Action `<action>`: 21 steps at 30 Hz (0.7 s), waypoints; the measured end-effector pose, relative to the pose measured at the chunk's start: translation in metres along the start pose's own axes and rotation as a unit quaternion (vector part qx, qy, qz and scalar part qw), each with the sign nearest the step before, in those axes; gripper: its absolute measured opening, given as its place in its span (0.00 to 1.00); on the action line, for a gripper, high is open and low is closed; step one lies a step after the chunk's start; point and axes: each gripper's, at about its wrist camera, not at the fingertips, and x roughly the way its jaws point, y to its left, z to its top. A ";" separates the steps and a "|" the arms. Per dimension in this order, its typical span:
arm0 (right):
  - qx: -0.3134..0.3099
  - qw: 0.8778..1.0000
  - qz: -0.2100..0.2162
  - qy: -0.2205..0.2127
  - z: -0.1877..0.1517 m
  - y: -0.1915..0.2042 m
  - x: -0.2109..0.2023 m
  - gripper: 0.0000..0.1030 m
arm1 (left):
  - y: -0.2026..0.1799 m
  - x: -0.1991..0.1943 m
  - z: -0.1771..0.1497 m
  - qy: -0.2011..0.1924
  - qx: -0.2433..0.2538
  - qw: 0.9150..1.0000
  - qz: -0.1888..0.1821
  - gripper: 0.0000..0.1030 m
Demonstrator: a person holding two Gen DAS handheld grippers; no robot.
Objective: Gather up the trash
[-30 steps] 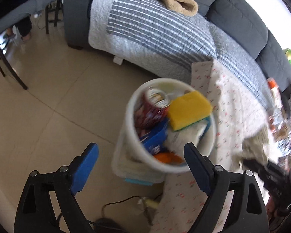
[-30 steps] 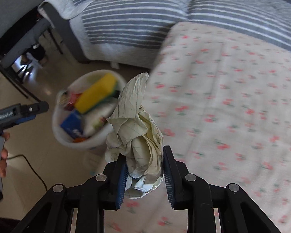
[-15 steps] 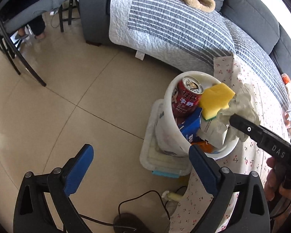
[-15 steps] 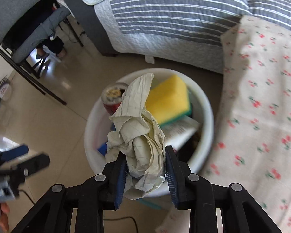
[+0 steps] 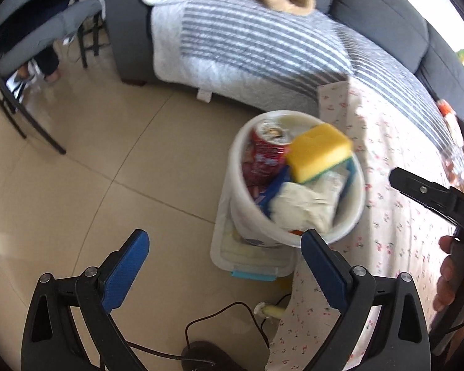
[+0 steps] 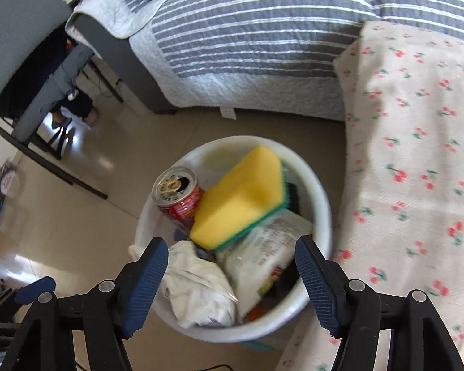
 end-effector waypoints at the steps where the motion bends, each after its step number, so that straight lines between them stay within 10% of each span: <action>1: 0.004 1.000 0.000 -0.001 -0.002 -0.004 -0.007 0.72 | -0.010 -0.005 -0.003 -0.006 0.012 1.000 -0.002 0.97; 21: 0.002 0.980 -0.181 -0.076 -0.108 -0.096 -0.215 0.99 | -0.150 -0.095 -0.081 -0.106 0.084 0.991 -0.018 0.97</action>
